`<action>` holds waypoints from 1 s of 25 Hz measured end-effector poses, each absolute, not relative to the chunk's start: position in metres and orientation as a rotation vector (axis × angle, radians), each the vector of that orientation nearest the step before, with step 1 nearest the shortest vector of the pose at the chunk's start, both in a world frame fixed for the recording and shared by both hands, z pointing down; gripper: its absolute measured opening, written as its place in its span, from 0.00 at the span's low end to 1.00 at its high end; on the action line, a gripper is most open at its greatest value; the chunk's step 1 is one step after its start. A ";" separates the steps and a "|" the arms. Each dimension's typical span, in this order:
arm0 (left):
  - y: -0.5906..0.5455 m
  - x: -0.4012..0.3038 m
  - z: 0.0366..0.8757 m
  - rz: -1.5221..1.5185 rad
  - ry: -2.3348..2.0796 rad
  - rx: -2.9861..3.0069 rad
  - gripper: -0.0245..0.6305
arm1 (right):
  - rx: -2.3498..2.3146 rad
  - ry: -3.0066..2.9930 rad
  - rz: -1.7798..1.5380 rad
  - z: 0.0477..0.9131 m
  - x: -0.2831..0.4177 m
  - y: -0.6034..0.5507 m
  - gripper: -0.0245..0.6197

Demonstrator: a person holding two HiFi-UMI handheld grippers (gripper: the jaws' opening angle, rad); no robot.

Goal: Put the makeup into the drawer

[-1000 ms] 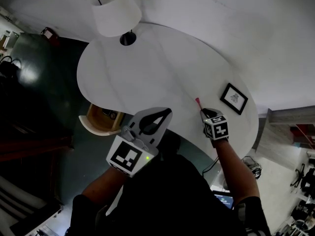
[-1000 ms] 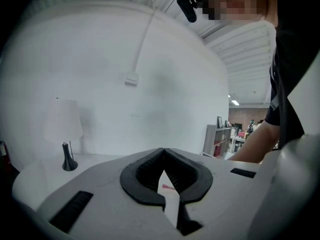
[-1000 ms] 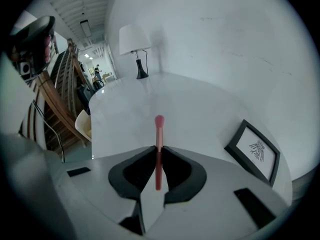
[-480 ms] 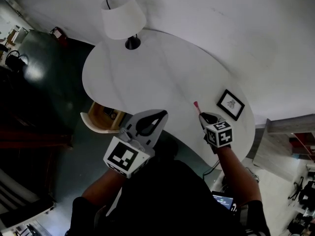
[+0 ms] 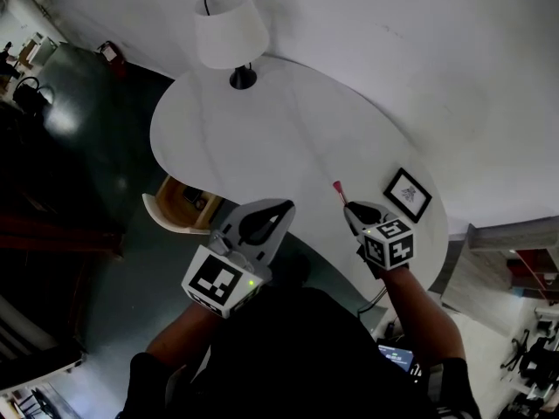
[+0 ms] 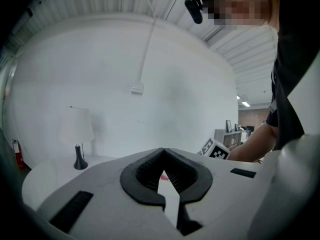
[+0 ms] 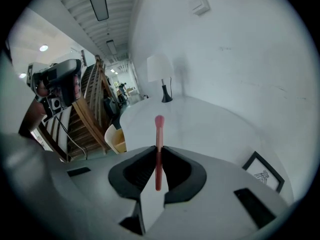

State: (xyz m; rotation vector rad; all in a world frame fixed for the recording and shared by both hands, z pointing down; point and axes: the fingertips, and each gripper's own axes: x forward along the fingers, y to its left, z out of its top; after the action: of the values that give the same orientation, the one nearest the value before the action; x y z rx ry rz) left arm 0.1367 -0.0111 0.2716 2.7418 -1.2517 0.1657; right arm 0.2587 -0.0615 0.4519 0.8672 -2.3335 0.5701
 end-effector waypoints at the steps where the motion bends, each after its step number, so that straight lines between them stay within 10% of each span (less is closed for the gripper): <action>1: -0.011 0.131 0.271 0.160 -1.263 2.741 0.05 | 0.858 -2.347 0.569 0.447 0.252 -0.062 0.11; 25: 0.028 -0.123 0.279 0.210 -1.548 2.593 0.05 | 0.626 -2.478 0.513 0.403 -0.010 -0.039 0.11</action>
State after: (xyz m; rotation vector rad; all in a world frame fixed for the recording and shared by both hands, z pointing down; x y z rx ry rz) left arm -0.1230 0.0275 0.2786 2.5931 -1.5475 0.2096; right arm -0.0098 -0.0393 0.4035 0.6257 -2.4776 0.5130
